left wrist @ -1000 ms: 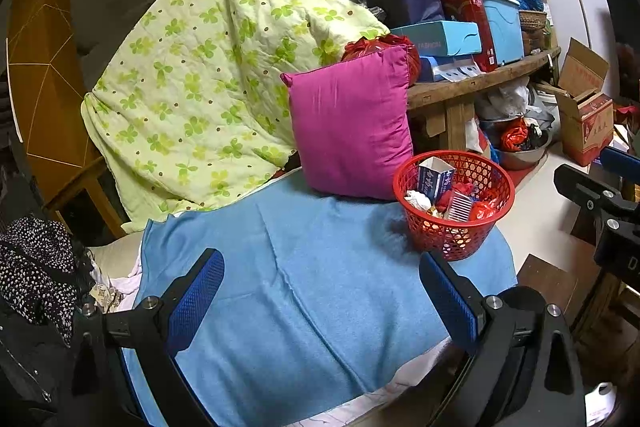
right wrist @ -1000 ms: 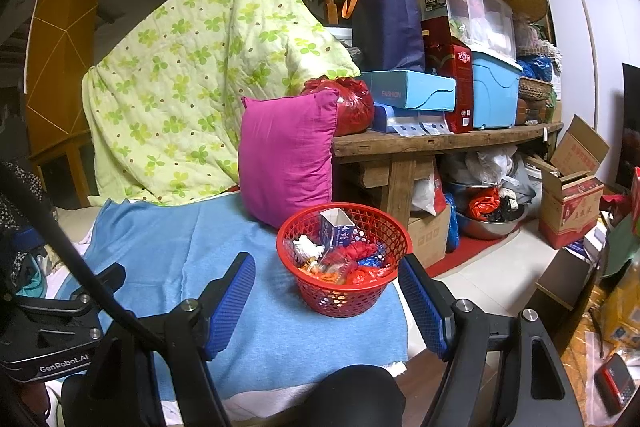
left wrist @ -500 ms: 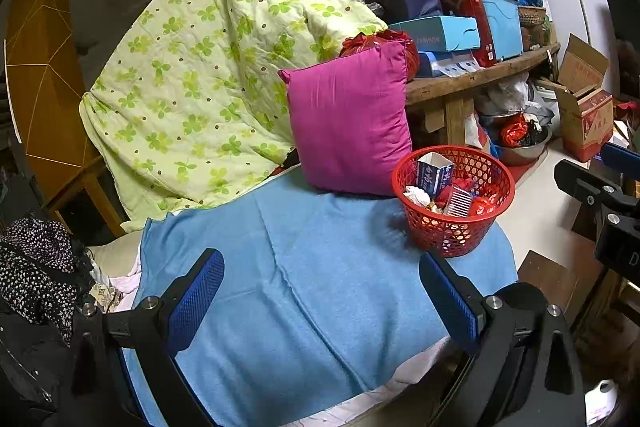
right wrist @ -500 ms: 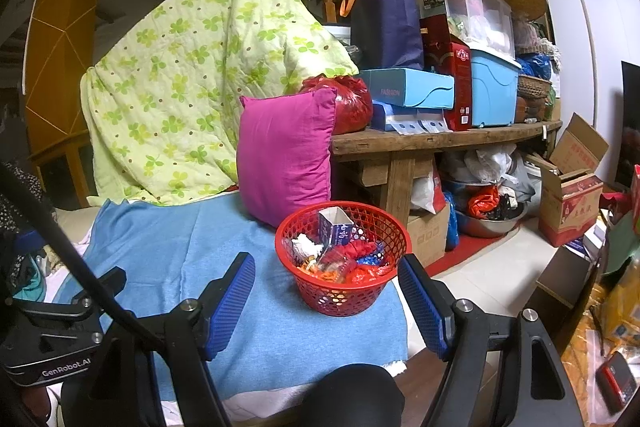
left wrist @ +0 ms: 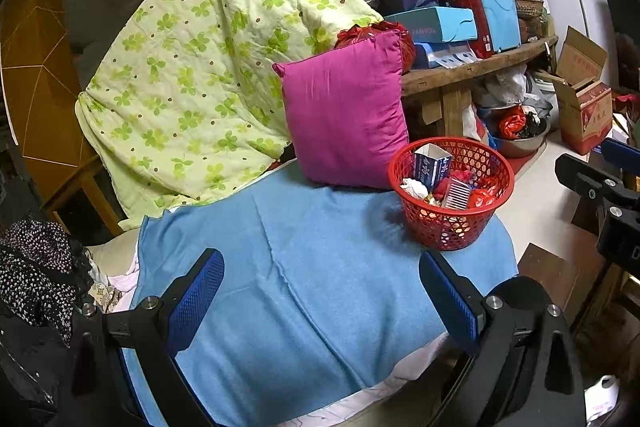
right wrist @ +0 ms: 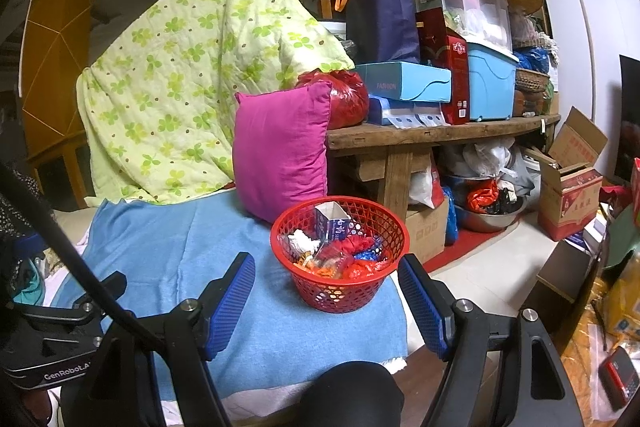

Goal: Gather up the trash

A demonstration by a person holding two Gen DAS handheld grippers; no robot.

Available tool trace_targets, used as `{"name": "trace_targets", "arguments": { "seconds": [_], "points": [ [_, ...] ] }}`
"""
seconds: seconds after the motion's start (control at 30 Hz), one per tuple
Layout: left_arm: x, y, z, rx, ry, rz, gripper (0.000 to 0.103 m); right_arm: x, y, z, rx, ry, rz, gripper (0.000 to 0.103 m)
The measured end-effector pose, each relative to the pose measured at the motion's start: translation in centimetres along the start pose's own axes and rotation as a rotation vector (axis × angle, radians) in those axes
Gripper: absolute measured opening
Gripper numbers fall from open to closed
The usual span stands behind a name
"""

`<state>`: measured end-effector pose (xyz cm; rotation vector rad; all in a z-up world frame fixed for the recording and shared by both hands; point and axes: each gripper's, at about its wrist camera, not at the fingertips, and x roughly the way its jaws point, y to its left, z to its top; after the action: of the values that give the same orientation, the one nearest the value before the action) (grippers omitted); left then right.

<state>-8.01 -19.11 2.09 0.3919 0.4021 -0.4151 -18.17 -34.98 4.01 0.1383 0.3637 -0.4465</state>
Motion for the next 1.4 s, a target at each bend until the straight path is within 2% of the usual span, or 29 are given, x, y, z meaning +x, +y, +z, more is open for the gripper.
{"name": "trace_targets", "arguments": {
  "seconds": [1.07, 1.4],
  "points": [
    [1.2, 0.1, -0.1, 0.011, 0.013, -0.031, 0.098, 1.1, -0.5, 0.0, 0.012, 0.004, -0.022, 0.077],
    [2.9, 0.6, 0.2, 0.007, 0.023, -0.050, 0.098, 2.2, 0.1, 0.5, 0.022, 0.010, -0.051, 0.077]
  ]
}}
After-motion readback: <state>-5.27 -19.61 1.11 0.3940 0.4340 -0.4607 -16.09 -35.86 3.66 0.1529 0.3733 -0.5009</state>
